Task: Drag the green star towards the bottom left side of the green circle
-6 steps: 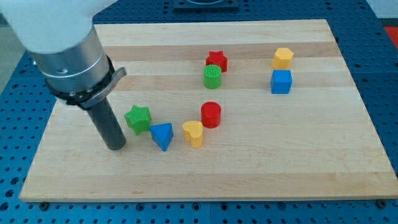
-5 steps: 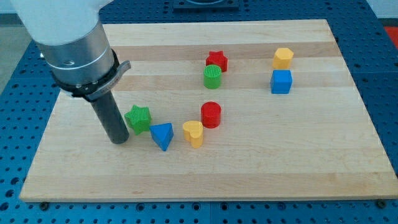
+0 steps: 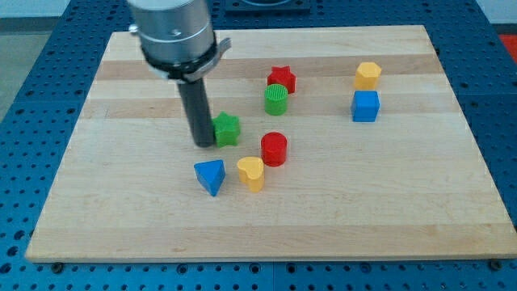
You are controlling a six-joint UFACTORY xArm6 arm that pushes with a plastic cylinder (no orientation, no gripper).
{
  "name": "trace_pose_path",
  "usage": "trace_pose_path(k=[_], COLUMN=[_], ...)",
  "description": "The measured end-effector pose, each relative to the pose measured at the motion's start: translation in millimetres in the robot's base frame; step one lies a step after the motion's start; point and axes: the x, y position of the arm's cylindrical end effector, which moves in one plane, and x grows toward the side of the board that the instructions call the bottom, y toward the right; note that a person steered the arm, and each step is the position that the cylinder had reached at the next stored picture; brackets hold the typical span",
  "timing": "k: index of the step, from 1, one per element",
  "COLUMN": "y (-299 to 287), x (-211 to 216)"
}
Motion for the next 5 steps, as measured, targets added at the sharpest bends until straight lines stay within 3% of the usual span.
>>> trace_pose_path(k=[1,5], y=[29,51], x=[-29,-14])
